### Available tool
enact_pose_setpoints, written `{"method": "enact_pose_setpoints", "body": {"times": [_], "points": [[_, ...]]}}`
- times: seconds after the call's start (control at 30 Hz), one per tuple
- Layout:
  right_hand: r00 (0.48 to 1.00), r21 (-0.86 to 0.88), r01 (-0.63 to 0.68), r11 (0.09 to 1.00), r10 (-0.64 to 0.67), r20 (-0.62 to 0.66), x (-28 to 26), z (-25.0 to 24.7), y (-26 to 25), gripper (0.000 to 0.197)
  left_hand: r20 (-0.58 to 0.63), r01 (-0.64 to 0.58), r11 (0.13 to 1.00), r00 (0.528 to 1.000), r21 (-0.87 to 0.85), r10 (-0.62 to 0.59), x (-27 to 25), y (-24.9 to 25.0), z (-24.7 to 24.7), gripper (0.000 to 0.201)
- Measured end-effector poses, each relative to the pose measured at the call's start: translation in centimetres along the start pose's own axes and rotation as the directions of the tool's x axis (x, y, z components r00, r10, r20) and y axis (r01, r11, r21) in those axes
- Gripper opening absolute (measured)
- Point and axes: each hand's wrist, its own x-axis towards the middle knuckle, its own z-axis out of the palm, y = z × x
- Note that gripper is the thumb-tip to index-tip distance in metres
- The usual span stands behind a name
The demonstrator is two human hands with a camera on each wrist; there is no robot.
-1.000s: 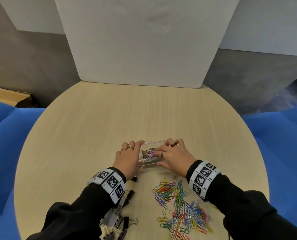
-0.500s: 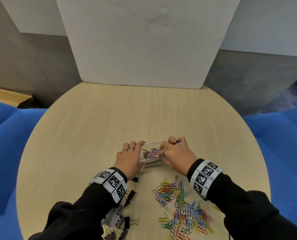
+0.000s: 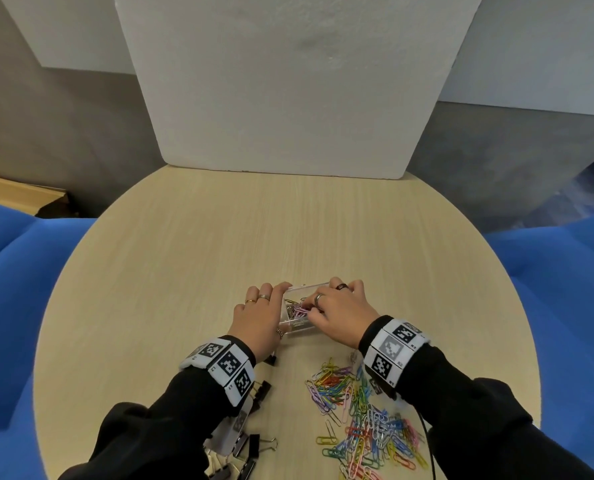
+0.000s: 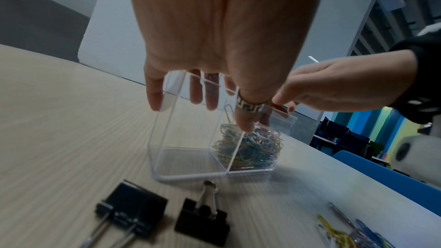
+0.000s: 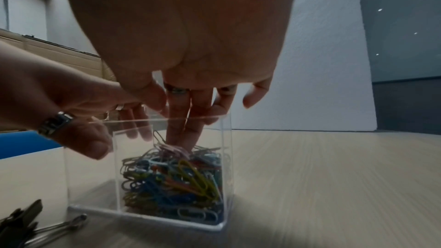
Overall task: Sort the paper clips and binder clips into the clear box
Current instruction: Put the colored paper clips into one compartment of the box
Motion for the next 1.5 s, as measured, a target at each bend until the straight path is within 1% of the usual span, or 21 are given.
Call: {"method": "enact_pose_setpoints", "body": {"times": [0.1,0.23,0.33,0.4,0.47,0.57,0.7,0.77,0.83,0.9,0.97,1.0,1.07,1.1,1.17,1.27,1.33,1.43,1.5], "points": [[0.999,-0.119,-0.027,0.993,0.032,0.039,0.8,-0.4,-0.3,0.036,-0.003,0.005,1.000,1.000,0.008,-0.005,-0.1,0.1,0.0,0.073],[0.996,-0.206,-0.080,0.975,0.084,0.009,1.4,-0.4,-1.1,0.031,-0.002,0.012,1.000,1.000,0.011,-0.012,-0.2,0.2,-0.1,0.074],[0.997,-0.296,-0.070,0.953,0.072,-0.004,1.7,-0.6,-1.8,0.029,-0.003,0.012,1.000,1.000,0.009,-0.012,-0.2,0.2,-0.1,0.075],[0.998,-0.313,-0.055,0.948,0.052,-0.019,1.7,-0.8,-2.0,0.028,-0.008,0.008,1.000,1.000,0.007,-0.008,-0.2,0.1,0.0,0.075],[0.998,-0.266,-0.062,0.962,0.057,-0.026,1.7,-0.9,-1.8,0.029,-0.010,0.002,1.000,1.000,0.007,-0.002,-0.1,0.1,0.0,0.073],[0.996,-0.103,-0.082,0.991,0.078,-0.047,1.5,-1.2,-1.0,0.027,-0.016,0.000,1.000,1.000,0.017,0.000,-0.1,0.0,0.1,0.073],[0.973,0.098,-0.085,0.992,0.103,-0.208,0.6,-1.5,-0.2,0.023,-0.025,-0.007,1.000,1.000,0.010,0.007,0.0,-0.1,0.2,0.072],[0.968,0.151,-0.070,0.986,0.104,-0.230,0.2,-1.4,0.1,0.021,-0.031,-0.010,1.000,0.999,0.007,0.010,0.0,-0.1,0.3,0.071],[0.975,0.133,-0.051,0.990,0.078,-0.210,0.0,-1.3,0.1,0.019,-0.033,-0.012,1.000,0.999,0.006,0.012,0.0,-0.2,0.4,0.071],[0.985,0.111,-0.041,0.993,0.059,-0.162,-0.1,-1.0,0.0,0.019,-0.037,-0.012,1.000,0.999,0.005,0.012,0.0,-0.2,0.5,0.071],[0.989,0.148,-0.037,0.988,0.057,-0.136,-0.2,-0.9,0.0,0.016,-0.039,-0.013,1.000,0.999,0.009,0.013,0.1,-0.2,0.5,0.072],[0.987,0.192,-0.033,0.981,0.062,-0.146,-0.3,-0.9,0.1,0.013,-0.039,-0.013,1.000,0.999,0.013,0.014,0.1,-0.2,0.5,0.072],[0.982,0.352,-0.016,0.936,0.081,-0.170,-0.5,-1.1,0.2,0.007,-0.041,-0.012,1.000,0.999,0.021,0.013,0.1,-0.3,0.6,0.072],[0.983,0.430,-0.009,0.903,0.087,-0.163,-0.5,-1.2,0.2,0.005,-0.042,-0.013,1.000,0.999,0.021,0.013,0.2,-0.3,0.6,0.072],[0.989,0.487,-0.028,0.873,0.096,-0.116,-0.6,-1.2,-0.2,0.008,-0.039,-0.012,1.000,0.999,0.017,0.013,0.2,-0.3,0.6,0.073],[0.991,0.436,-0.082,0.896,0.120,-0.061,-0.4,-0.5,-0.8,0.008,-0.036,-0.014,1.000,0.999,0.015,0.014,0.1,-0.3,0.6,0.073],[0.989,0.321,-0.112,0.940,0.137,-0.057,-0.3,-0.1,-0.9,0.012,-0.039,-0.018,1.000,0.999,0.017,0.019,0.1,-0.4,0.6,0.072],[0.986,0.129,-0.117,0.985,0.131,-0.105,0.0,-0.2,-0.5,0.026,-0.045,-0.024,0.999,0.999,0.023,0.025,0.0,-0.4,0.6,0.072],[0.984,0.105,-0.069,0.992,0.085,-0.155,-0.1,-0.2,-0.1,0.028,-0.048,-0.026,0.999,0.998,0.024,0.027,0.1,-0.4,0.6,0.071]]}}
